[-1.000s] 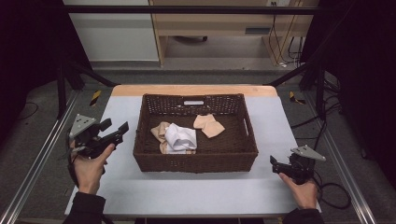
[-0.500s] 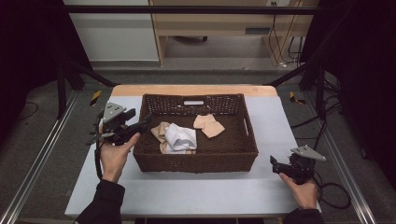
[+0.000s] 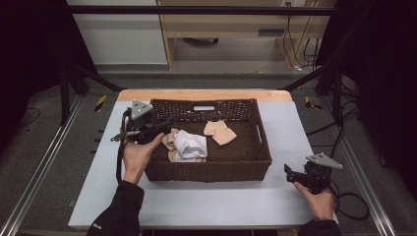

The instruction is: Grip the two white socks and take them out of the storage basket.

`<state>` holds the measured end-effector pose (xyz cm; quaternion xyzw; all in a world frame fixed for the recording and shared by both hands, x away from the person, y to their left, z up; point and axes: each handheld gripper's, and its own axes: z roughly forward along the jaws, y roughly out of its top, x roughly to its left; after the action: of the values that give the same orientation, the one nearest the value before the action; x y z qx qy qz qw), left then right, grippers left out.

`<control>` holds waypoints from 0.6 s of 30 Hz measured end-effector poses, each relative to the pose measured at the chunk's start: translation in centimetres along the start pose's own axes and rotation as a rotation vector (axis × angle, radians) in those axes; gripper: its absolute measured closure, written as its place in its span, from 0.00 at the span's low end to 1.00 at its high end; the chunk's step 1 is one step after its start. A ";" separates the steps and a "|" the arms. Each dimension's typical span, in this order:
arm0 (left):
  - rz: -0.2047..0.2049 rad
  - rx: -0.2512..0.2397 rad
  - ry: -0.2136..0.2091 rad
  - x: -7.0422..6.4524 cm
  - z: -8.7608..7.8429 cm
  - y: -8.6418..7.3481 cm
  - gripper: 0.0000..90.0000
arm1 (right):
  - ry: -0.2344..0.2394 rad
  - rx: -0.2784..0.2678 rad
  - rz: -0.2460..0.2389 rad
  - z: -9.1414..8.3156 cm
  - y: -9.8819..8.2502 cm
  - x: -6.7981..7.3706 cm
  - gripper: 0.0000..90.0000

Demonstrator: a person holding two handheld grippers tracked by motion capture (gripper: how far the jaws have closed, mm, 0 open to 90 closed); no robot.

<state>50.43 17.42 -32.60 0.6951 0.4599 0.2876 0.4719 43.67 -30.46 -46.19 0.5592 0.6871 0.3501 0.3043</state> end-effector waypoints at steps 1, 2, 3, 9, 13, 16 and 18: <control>-0.002 0.001 -0.003 0.0 0.3 0.0 0.41 | 0.000 -0.002 0.001 0.0 0.0 0.0 0.07; -0.003 -0.001 -0.001 0.0 0.6 0.0 0.41 | -0.001 -0.003 0.002 0.0 0.0 0.0 0.07; -0.001 -0.002 0.000 0.0 0.9 0.0 0.41 | -0.001 0.001 0.001 0.0 0.0 0.0 0.07; 0.000 0.039 0.011 -0.2 2.9 -0.5 0.42 | 0.000 -0.003 0.005 -0.1 0.0 0.0 0.07; 0.017 0.063 0.017 -0.4 4.0 -1.0 0.42 | 0.000 -0.003 0.002 0.0 0.0 0.0 0.07; 0.020 0.101 0.024 -0.5 5.1 -1.7 0.42 | 0.002 0.000 0.002 0.0 0.0 0.0 0.07; 0.026 0.110 0.023 -0.5 5.3 -1.9 0.42 | 0.001 -0.001 0.002 0.0 0.0 0.0 0.07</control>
<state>53.99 15.14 -36.43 0.7224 0.4714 0.2759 0.4239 43.65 -30.50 -46.16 0.5594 0.6866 0.3509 0.3041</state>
